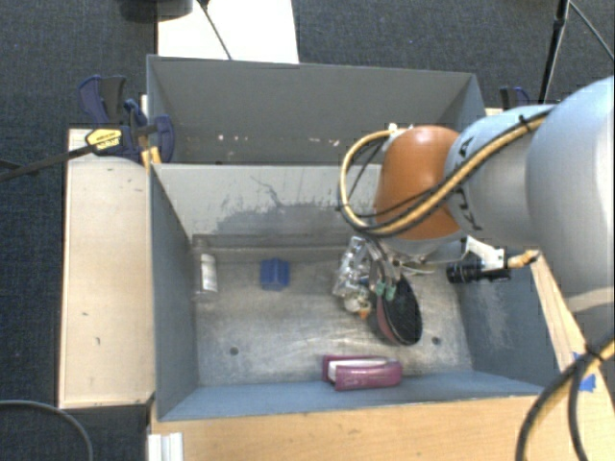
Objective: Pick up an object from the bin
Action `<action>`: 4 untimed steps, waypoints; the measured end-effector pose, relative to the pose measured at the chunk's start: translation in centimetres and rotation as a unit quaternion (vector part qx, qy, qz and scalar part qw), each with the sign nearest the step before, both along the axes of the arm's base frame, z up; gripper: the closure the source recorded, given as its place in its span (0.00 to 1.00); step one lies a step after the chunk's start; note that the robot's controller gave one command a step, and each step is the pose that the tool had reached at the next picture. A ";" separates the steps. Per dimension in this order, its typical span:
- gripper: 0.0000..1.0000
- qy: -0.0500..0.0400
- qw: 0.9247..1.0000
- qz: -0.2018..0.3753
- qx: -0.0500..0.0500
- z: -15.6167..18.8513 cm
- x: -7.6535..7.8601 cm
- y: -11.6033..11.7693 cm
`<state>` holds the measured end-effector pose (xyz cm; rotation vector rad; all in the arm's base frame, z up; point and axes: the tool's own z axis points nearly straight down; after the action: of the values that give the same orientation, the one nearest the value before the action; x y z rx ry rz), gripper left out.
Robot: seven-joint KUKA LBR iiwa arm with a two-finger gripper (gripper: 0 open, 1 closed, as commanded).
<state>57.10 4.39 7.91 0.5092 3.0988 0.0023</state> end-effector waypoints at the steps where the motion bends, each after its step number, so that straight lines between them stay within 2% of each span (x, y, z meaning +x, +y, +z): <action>1: 1.00 -0.005 1.000 0.008 0.000 8.3 1.6 1.0; 2: 1.00 0.003 0.998 0.056 0.000 2.8 -2.1 2.2; 3: 0.00 0.000 0.999 0.054 0.000 3.0 -1.9 2.2; 4: 0.00 0.001 0.997 0.074 -0.002 1.2 -3.1 -3.9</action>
Offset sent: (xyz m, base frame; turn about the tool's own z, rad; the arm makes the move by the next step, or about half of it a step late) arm 0.0127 0.0089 0.0774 -0.0127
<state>54.04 0.47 9.09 0.2777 3.1288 -0.0041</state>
